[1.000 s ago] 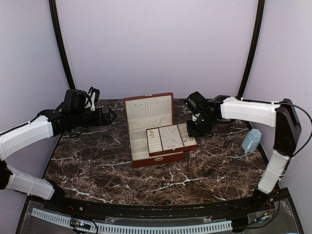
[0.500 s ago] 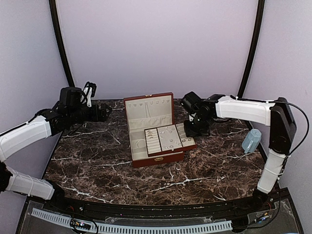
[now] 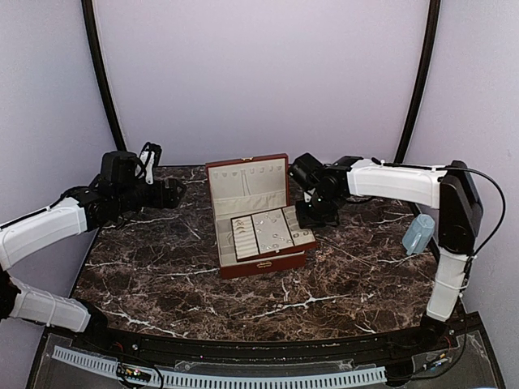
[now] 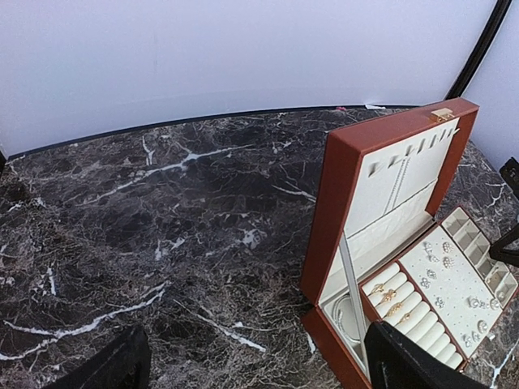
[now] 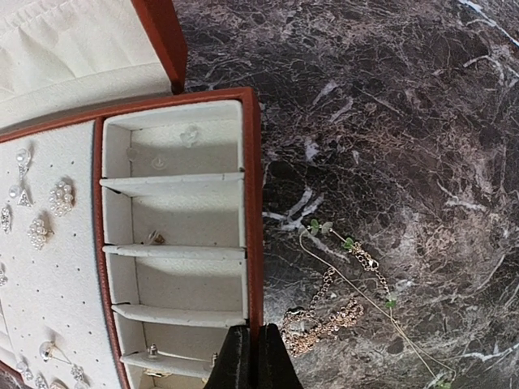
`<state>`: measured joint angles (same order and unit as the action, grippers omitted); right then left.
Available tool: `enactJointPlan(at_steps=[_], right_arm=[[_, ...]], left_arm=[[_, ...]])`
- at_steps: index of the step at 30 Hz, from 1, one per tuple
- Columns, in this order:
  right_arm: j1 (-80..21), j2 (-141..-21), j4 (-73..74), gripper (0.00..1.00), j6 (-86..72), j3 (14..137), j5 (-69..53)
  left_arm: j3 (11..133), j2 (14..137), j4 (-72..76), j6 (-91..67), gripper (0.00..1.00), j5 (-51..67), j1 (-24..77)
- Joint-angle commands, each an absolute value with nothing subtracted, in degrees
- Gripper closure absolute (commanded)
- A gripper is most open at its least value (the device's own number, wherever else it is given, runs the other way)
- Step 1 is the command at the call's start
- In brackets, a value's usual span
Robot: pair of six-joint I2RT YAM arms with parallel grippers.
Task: Organize the mixed jewelry
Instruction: Place the compartment layer in the jewelry box.
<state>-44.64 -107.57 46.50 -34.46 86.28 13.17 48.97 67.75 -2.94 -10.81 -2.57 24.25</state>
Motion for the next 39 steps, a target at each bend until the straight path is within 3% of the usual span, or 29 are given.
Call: enactJointPlan(at_steps=[1,39], right_arm=[[-45.8,-109.1,44.4,1.0,-37.3,88.8,12.5],[-48.1,-113.8,40.3,1.0,-42.4,93.3,5.9]], left_arm=[[48.1,66.7,-1.6,-10.5,0.05,-1.5,24.0],[48.2,70.1,-1.1,-12.6,0.05,3.2,24.0]])
